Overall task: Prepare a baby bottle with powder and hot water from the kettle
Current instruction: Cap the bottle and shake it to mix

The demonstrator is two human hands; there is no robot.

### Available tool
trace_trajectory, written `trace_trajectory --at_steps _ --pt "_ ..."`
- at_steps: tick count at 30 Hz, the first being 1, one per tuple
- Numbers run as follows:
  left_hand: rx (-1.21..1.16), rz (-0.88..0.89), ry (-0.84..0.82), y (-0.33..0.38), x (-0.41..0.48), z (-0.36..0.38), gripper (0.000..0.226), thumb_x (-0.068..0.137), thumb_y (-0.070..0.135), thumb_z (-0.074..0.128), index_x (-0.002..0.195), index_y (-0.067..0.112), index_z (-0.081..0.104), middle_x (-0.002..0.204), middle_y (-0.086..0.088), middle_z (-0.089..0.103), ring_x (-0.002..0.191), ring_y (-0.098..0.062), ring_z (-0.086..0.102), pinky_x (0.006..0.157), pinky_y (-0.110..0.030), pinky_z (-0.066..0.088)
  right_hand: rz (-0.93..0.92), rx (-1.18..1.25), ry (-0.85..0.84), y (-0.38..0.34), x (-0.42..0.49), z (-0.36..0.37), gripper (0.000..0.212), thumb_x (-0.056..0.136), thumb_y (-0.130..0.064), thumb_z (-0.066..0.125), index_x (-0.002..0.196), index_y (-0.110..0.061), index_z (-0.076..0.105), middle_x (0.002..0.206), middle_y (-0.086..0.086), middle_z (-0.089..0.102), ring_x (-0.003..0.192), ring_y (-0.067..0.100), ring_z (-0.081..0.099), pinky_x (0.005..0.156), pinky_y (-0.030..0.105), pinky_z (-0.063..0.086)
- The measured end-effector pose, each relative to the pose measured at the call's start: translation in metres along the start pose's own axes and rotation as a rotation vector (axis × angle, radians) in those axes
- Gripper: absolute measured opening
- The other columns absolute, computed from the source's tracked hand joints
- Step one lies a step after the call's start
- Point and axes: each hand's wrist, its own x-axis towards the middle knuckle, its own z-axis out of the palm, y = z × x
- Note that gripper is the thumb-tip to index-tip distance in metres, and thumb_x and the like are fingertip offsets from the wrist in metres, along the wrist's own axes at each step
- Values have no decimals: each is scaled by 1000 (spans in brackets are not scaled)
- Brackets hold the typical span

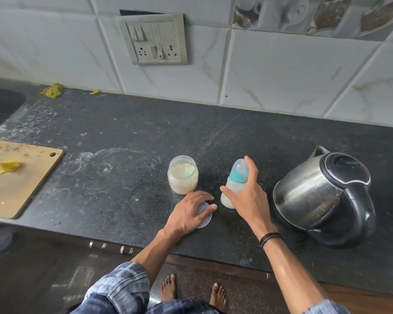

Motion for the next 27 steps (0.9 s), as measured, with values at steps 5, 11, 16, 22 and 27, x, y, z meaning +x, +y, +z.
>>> trace_trajectory --at_steps 5,11,16,22,27 --pt "-10 -13 6 0 0 0 52 97 64 46 123 25 69 130 16 62 122 -1 50 101 -16 37 -58 267 188 -36 11 -60 112 72 -51 91 154 -52 14 139 -30 50 107 28 71 84 42 57" --pt "-7 -1 15 -4 1 2 46 99 62 49 122 27 68 129 17 62 121 2 50 100 -10 33 -214 839 546 -77 11 -95 110 78 -20 95 157 -27 19 147 -13 47 111 12 70 86 28 60" --pt "-23 -5 2 -3 1 0 48 99 62 49 124 26 68 130 15 62 122 0 50 102 -19 39 -163 691 82 -71 -7 -84 102 74 -18 96 150 -40 32 120 -37 56 94 12 72 84 41 63" --pt "-22 -11 6 0 0 0 51 98 63 47 124 25 68 131 14 61 123 -1 50 102 -20 39 -335 922 442 -80 -2 -95 103 80 2 88 153 -20 18 138 -32 52 115 5 65 90 25 58" --pt "-22 -13 -1 -1 0 0 55 97 67 45 124 26 68 131 15 61 122 0 49 102 -22 41 -210 760 130 -76 -18 -95 103 73 -16 96 151 -38 32 127 -34 55 102 16 73 83 35 62"
